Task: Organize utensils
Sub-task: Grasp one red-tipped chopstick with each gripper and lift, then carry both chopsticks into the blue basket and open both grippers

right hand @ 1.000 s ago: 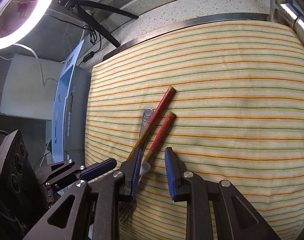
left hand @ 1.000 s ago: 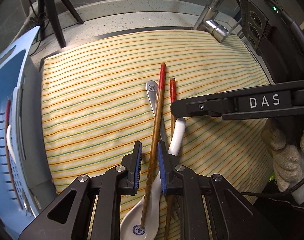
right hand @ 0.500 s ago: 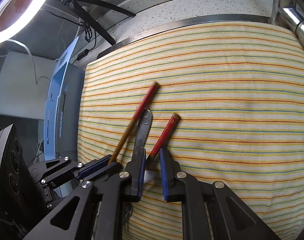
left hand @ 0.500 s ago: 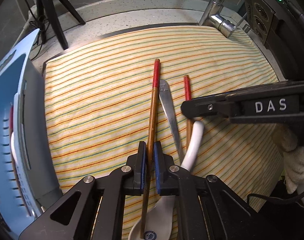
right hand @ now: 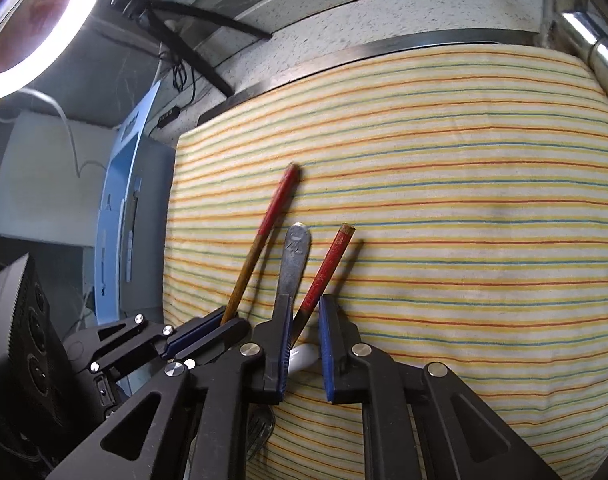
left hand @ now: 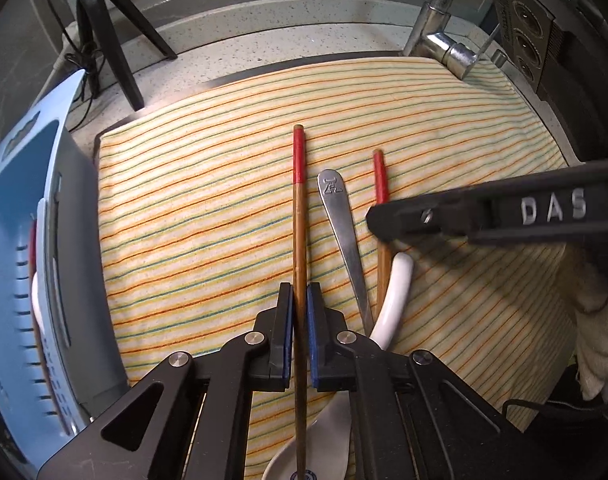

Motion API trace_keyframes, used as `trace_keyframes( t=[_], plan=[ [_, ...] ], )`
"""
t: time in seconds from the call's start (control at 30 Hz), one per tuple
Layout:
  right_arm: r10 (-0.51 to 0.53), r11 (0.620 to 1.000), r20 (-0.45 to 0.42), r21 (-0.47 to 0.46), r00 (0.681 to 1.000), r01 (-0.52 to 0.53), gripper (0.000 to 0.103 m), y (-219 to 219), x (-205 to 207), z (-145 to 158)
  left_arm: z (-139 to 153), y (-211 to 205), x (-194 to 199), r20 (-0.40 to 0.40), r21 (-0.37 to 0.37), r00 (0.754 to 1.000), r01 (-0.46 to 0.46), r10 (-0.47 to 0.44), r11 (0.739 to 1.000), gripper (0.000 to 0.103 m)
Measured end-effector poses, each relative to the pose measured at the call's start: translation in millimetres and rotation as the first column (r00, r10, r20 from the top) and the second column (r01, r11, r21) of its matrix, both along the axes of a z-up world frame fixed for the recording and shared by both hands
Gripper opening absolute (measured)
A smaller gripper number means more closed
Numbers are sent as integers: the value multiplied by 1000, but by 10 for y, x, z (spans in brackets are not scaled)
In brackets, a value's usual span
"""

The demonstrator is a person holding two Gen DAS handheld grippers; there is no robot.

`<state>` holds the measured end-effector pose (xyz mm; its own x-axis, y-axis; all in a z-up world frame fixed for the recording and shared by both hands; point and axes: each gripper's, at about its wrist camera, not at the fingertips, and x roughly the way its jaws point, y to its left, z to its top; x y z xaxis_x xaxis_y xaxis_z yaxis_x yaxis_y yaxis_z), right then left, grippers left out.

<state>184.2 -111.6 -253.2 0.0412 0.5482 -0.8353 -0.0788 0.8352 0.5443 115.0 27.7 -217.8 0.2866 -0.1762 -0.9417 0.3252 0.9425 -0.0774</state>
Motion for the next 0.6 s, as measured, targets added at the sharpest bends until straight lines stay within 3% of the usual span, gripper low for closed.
trace_keyframes(
  t=[0.23, 0.6],
  plan=[
    [-82, 995, 29, 56, 996, 81, 9, -299, 80, 198, 164, 162, -4, 21, -74, 999, -48, 50, 996, 5],
    [-116, 989, 160, 111, 980, 99, 7, -466, 132, 744, 512, 74, -38, 98, -123, 995, -22, 34, 992, 5]
  ],
)
